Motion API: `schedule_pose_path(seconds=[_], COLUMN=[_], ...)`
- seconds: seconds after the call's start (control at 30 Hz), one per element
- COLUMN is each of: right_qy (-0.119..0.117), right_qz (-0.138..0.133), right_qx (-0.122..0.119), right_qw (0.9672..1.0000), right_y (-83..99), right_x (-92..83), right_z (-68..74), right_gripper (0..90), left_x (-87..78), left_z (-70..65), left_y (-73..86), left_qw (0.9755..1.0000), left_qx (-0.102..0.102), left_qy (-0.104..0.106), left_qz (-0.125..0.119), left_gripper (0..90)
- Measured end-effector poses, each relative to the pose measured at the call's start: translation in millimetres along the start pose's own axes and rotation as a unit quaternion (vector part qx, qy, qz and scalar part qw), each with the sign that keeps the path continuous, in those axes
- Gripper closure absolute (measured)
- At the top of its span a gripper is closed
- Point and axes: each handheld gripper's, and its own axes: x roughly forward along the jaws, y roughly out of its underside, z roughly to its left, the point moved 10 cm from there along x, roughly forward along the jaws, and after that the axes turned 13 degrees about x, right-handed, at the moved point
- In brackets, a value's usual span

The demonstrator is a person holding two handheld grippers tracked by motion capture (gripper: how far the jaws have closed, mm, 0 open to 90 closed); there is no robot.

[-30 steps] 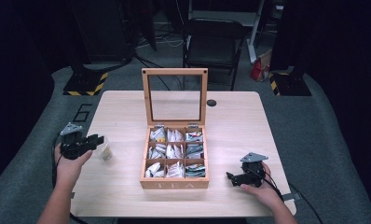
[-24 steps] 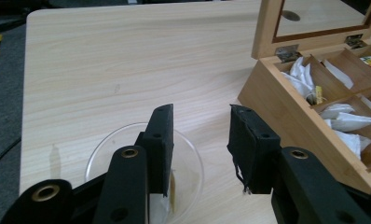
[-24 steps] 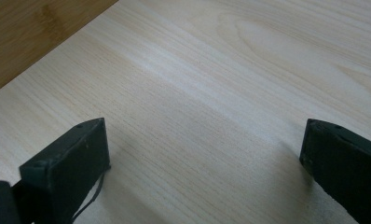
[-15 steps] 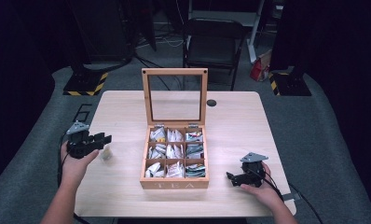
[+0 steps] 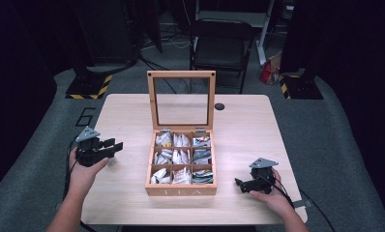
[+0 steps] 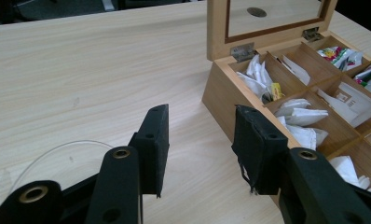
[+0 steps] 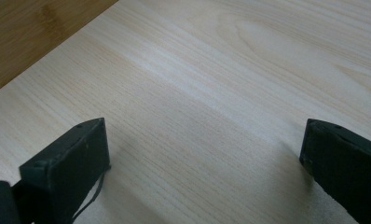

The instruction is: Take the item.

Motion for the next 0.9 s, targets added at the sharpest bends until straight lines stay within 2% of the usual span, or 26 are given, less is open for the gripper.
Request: schedule_pose_path(seconds=[0.2,0.27,0.43,0.7,0.9], right_qy=[0.000,0.000,0.000,0.000,0.000], right_qz=[0.000,0.000,0.001,0.001,0.001], right_qx=[0.000,0.001,0.002,0.002,0.002], right_qw=[1.0000,1.0000,1.0000,1.0000,1.0000], right_y=[0.0,0.1,0.2,0.2,0.2], right_x=[0.0,0.0,-0.1,-0.1,-0.1], right_z=[0.0,0.1,0.2,0.2,0.2], right_gripper=[0.6,0.6,0.5,0.6,0.6], left_x=[4.6,6.4,7.3,5.1,2.2], left_z=[-12.5,-14.8,-18.9,-25.1,-29.3], left_y=[7.3,9.8,16.0,22.2,29.5], left_qw=[0.9998,0.9998,0.9996,0.9996,0.9993], left_qx=[0.010,0.008,0.012,0.005,0.012], left_qy=[0.015,0.014,0.020,0.024,0.029], left_qz=[0.009,0.009,0.016,0.013,0.022], left_gripper=[53.2,52.9,52.3,50.5,50.3])
